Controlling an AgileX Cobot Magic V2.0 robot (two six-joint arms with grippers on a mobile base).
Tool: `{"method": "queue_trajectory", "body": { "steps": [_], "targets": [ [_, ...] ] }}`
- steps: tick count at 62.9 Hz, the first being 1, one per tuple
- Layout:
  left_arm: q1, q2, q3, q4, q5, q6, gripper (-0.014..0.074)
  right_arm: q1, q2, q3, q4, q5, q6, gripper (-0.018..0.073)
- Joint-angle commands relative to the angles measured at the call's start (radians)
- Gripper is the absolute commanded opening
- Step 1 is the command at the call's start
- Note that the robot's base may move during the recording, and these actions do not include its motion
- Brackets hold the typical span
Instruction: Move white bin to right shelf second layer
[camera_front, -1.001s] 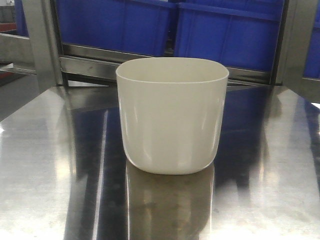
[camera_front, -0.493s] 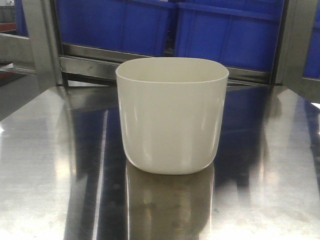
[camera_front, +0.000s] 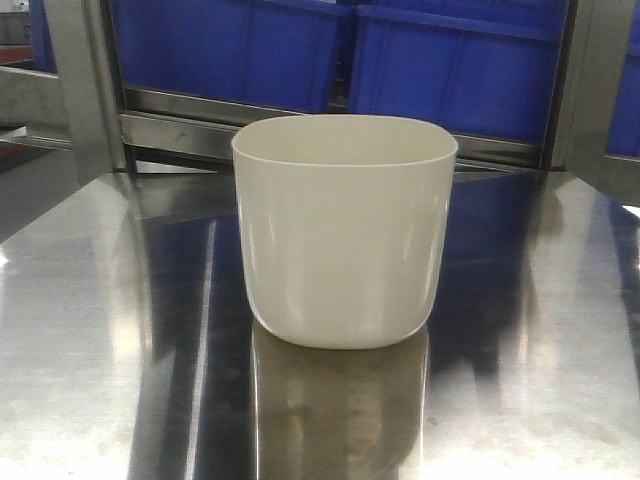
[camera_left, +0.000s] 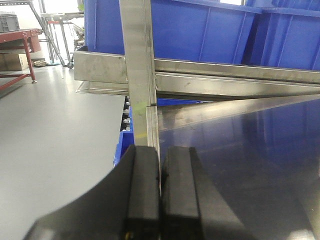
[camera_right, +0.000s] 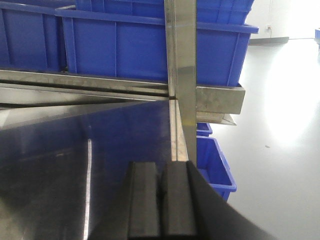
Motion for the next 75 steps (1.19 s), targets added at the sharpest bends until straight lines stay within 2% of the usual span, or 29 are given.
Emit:
{"method": "queue_trajectory", "body": {
  "steps": [1, 10, 19, 24, 32, 39, 55, 64, 75],
  "targets": [
    [-0.004, -0.014, 0.037, -0.005, -0.085, -0.004, 0.0085, -0.005, -0.019, -0.016, 0.0, -0.127, -0.007, 0.0051],
    [-0.004, -0.014, 0.037, -0.005, -0.085, -0.004, 0.0085, -0.005, -0.019, -0.016, 0.0, -0.17, -0.007, 0.0051],
    [-0.004, -0.014, 0.037, -0.005, -0.085, -0.004, 0.0085, -0.003, -0.019, -0.016, 0.0, -0.299, 0.021, 0.0051],
    [-0.004, -0.014, 0.037, -0.005, -0.085, -0.004, 0.0085, -0.002, -0.009, -0.035, 0.0, -0.3, 0.037, 0.0051],
    [-0.004, -0.014, 0.037, -0.005, -0.085, -0.004, 0.0085, 0.025, 0.074, -0.123, 0.0, -0.187, 0.038, 0.0051],
    [-0.004, -0.014, 0.037, -0.005, -0.085, -0.004, 0.0085, 0.053, 0.23, -0.244, 0.0, -0.084, 0.037, 0.0051],
    [-0.004, -0.014, 0.037, -0.005, -0.085, -0.004, 0.0085, 0.1, 0.642, -0.664, 0.011, 0.18, 0.04, 0.0051],
    [-0.004, -0.014, 0.037, -0.005, -0.085, -0.004, 0.0085, 0.13, 0.851, -0.876, 0.01, 0.249, 0.04, 0.0051],
    [-0.004, -0.014, 0.037, -0.005, -0.085, -0.004, 0.0085, 0.209, 1.085, -1.103, 0.01, 0.393, 0.04, 0.0051]
  ]
}}
